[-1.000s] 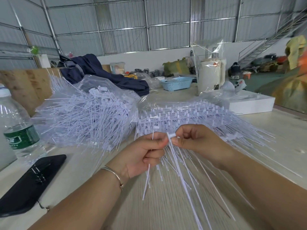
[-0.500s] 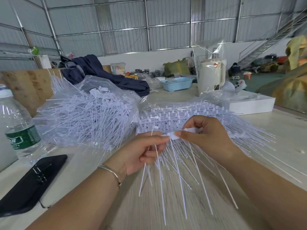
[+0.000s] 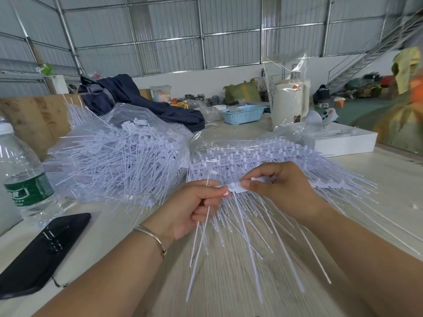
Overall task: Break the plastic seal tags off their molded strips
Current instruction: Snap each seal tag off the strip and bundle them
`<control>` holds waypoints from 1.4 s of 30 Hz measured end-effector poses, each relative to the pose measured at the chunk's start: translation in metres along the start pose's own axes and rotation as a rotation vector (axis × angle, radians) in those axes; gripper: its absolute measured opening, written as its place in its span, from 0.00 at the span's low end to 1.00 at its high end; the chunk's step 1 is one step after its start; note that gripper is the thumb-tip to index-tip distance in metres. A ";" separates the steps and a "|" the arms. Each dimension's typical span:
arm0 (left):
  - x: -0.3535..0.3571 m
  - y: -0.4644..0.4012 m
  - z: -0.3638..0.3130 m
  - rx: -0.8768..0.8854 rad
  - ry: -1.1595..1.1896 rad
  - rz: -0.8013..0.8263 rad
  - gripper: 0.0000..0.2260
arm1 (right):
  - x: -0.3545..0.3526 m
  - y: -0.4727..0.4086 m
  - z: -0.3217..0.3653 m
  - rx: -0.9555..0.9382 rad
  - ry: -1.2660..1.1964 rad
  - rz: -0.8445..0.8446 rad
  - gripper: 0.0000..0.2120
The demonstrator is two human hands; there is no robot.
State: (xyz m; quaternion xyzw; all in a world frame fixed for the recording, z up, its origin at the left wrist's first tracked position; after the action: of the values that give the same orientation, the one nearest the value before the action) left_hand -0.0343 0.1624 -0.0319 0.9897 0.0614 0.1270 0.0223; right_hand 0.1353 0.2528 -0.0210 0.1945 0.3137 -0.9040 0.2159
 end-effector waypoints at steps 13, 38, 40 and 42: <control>-0.002 0.005 0.001 -0.108 -0.124 0.160 0.13 | -0.017 -0.003 -0.001 0.113 -0.142 0.128 0.08; 0.000 -0.003 0.006 0.048 0.028 -0.072 0.10 | -0.004 -0.003 -0.005 -0.070 0.163 0.083 0.06; -0.003 -0.005 0.007 0.066 0.081 -0.106 0.11 | -0.005 -0.002 -0.007 -0.058 0.216 0.075 0.03; -0.001 -0.004 0.006 0.071 0.114 -0.119 0.11 | -0.005 -0.001 -0.008 -0.031 0.257 0.107 0.04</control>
State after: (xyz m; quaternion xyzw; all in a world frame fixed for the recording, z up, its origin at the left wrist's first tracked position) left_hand -0.0345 0.1663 -0.0382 0.9757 0.1256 0.1793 -0.0090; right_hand 0.1403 0.2604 -0.0242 0.3216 0.3418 -0.8539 0.2248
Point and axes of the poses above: each hand's wrist, its own y-axis away from the middle knuckle, its own x-axis out of the palm, z = x × y, the point moved 2 cm from there along -y, towards the middle knuckle, and after that the axes turned 12 degrees about y, right-handed, at the moved point
